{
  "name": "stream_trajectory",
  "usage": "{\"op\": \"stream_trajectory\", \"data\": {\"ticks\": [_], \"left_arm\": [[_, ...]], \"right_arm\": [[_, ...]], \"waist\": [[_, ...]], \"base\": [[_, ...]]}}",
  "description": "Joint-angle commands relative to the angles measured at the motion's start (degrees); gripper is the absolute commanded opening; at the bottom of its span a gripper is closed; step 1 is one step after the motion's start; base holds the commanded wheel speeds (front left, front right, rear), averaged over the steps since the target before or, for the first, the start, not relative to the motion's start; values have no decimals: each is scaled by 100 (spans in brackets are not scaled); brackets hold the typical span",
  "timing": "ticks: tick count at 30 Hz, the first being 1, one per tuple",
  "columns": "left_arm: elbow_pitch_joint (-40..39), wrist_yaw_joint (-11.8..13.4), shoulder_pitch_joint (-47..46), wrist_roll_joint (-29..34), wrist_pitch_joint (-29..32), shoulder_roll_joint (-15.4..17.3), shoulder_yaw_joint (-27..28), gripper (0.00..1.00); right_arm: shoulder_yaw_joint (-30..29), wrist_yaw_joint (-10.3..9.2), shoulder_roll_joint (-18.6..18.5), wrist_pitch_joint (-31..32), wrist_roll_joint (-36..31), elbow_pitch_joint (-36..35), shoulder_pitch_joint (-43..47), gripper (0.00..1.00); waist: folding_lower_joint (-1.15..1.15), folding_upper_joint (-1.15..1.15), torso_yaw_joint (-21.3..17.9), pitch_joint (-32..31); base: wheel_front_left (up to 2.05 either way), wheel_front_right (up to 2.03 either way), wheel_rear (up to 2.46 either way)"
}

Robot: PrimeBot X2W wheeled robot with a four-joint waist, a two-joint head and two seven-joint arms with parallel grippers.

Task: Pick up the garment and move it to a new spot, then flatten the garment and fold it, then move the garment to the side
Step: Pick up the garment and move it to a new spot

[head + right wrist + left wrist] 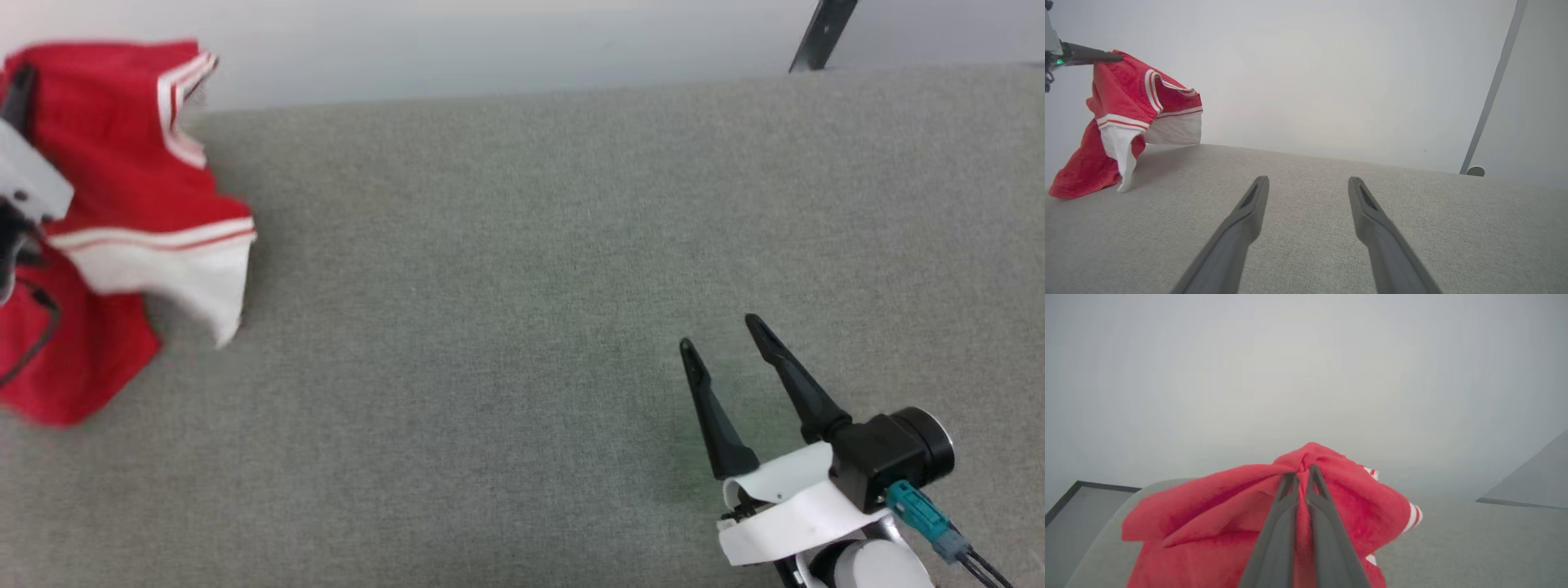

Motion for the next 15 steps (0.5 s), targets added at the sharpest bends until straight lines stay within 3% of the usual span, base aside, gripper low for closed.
{"op": "stream_trajectory", "data": {"ticks": [1,9,15], "left_arm": [[-111,10,-113,43,-164,-35,-64,0],[-989,10,-426,29,-275,-215,-637,0],[-1983,11,-606,-362,164,-503,-1150,0]], "right_arm": [[-58,-7,-2,24,-10,-35,97,100],[-326,-7,-2,16,60,-163,255,100],[-615,-7,0,-46,128,-243,295,100]], "waist": [[0,0,62,-176],[0,0,-10,-270],[0,0,-197,-107]], "base": [[0,0,0],[0,0,0],[0,0,0]]}}
